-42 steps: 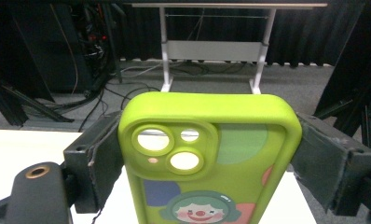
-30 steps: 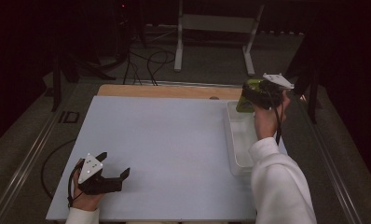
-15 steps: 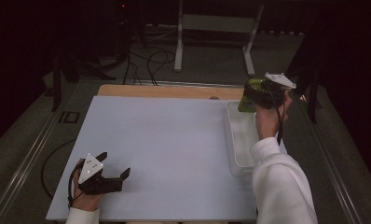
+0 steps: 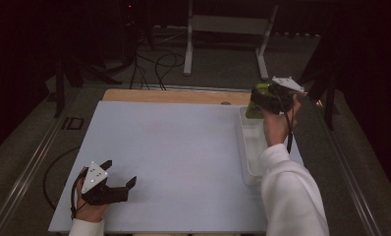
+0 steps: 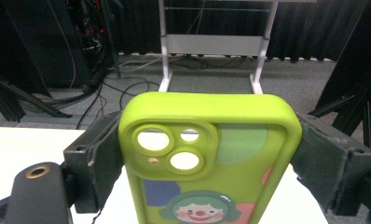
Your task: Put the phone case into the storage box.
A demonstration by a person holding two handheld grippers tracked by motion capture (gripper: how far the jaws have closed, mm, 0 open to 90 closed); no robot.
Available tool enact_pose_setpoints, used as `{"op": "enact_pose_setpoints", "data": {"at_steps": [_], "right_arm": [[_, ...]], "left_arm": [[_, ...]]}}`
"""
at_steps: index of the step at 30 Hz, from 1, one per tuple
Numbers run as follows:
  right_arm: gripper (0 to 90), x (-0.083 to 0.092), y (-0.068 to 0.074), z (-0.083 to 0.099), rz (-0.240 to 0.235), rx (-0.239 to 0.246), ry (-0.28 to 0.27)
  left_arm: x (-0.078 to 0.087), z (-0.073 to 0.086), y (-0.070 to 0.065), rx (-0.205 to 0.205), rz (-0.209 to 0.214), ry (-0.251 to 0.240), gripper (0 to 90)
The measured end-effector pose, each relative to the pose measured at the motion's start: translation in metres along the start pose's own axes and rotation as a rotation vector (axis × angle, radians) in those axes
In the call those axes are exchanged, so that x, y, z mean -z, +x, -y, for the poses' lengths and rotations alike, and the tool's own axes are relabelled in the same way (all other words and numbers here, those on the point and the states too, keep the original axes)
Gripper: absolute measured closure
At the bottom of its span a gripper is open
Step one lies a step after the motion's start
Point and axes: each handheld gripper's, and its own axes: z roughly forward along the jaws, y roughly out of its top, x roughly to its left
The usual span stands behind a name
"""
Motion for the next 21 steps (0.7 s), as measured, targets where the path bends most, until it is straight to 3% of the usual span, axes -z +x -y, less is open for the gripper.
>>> {"op": "enact_pose_setpoints", "data": {"at_steps": [21], "right_arm": [[15.7, -0.021, 0.007, 0.024, -0.016, 0.000, 0.079]], "left_arm": [[0.001, 0.000, 0.001, -0.001, 0.002, 0.000, 0.3]]}}
